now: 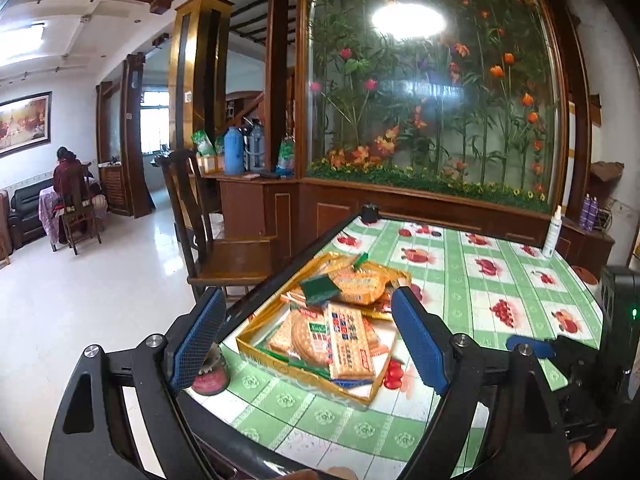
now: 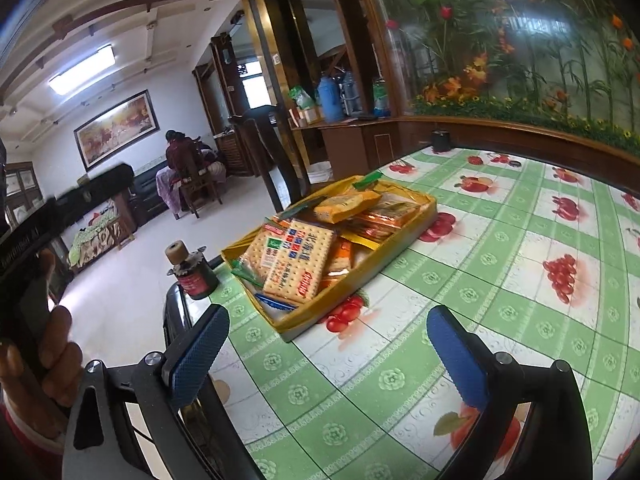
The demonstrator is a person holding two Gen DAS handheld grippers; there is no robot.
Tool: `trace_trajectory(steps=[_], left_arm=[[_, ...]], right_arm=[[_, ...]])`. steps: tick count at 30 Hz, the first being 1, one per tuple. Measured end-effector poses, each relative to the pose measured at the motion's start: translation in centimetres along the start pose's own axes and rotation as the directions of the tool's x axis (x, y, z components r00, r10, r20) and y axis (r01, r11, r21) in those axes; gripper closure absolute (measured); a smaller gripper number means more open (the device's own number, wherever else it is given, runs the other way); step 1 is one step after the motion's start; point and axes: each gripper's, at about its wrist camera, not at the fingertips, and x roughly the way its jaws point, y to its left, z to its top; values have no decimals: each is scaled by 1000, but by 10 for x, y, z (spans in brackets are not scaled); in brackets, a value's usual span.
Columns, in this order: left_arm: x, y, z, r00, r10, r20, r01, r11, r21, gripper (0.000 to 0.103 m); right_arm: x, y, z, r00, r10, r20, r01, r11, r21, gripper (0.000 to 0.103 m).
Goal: Organize snacks
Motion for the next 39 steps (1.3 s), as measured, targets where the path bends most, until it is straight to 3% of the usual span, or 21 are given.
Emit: trace_trajectory(steps=[15,20,21,25,29,33,36,39], left_arm=[[1,4,-3,997,-67,-46,66,997,-31,17],[6,9,-2,997,-34,-73,31,999,-38,12],[8,11,-2,996,-43,-83,39,998,-46,1],[7,29,-2,986,-150,-78,139,981,-138,0],[3,36,1,986,-158,-50,149,978,-146,0],[-4,41,4,966,-258,-11,252,952,-172,0],[-9,40,6,932,-362,15,358,917,-177,0],[-15,35,7,926,-376,33,377,913,-157,0]], right_arm=[[20,14,6,999,16,-35,-18,997,-71,2],[24,18,6,999,27,-40,-30,996,-84,2],[25,18,5,999,31,-41,-34,996,-83,2],[30,17,4,998,34,-52,-38,996,-79,2],[31,18,5,998,42,-52,-46,996,-77,2],[30,22,6,998,46,-48,-50,995,-88,2],[30,25,5,998,46,-48,-50,994,-98,2],[30,26,5,998,46,-49,-51,993,-104,2]])
